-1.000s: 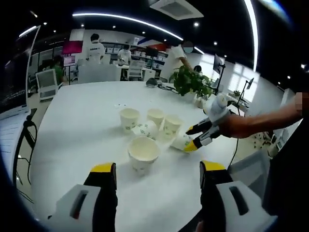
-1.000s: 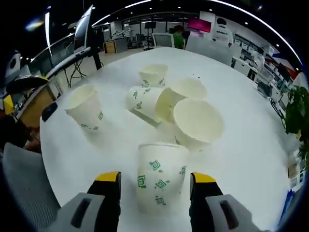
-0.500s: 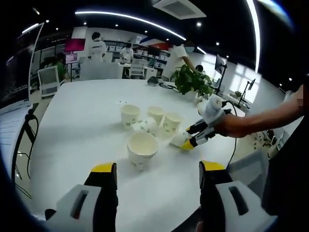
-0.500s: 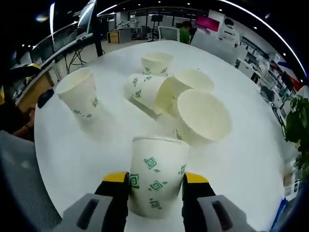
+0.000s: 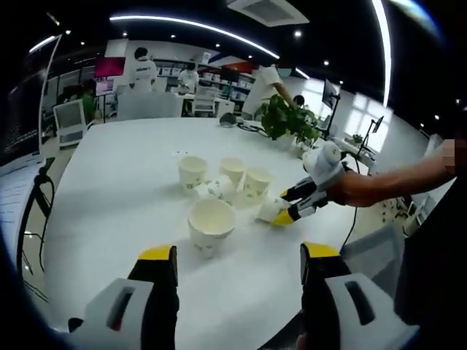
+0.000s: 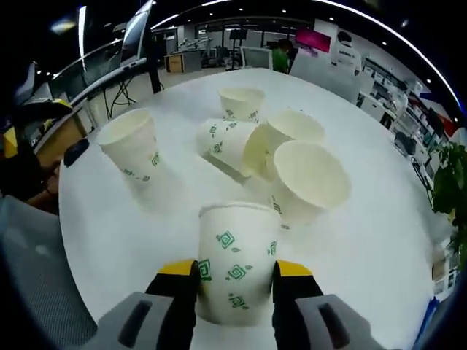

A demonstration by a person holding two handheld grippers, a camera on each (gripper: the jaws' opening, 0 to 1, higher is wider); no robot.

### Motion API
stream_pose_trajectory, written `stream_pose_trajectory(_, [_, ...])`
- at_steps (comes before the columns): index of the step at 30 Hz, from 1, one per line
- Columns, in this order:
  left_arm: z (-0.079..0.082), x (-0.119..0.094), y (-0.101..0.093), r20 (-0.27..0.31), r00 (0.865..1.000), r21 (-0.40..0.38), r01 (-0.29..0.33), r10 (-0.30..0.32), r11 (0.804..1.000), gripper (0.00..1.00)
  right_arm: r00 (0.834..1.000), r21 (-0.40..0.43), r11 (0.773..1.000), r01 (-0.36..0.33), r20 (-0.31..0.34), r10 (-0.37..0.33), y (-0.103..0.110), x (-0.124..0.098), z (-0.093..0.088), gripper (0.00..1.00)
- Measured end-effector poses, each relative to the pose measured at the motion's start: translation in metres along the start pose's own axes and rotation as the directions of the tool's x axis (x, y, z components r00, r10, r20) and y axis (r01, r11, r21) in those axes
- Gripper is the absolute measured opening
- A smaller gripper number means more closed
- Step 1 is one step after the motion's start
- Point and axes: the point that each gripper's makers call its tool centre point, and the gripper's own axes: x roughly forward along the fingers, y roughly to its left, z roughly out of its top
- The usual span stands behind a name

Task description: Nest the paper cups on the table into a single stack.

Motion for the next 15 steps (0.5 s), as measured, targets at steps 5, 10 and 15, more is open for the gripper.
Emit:
stream_pose_trajectory(5, [0.003, 0.004, -0.003, -0.006, 1.0, 0.011, 0.017, -0.017, 1.0, 0.65, 1.0, -0.015, 1.0, -0.007, 0.014, 0.007, 0.011, -0.007, 0.0, 0.39])
stream_pose_trajectory(10, [0.006, 0.005, -0.006, -0.01, 1.0, 0.02, 0.029, -0.028, 0.999, 0.65, 0.999, -0.018, 1.0, -0.013, 0.03, 0.013, 0.014, -0.009, 0.0, 0.39])
stream_pose_trajectory(15, [0.007, 0.009, -0.009, -0.02, 0.999, 0.027, 0.039, -0.039, 0.999, 0.65, 0.999, -0.019, 1.0, -0.019, 0.05, 0.02, 0.02, -0.018, 0.001, 0.39])
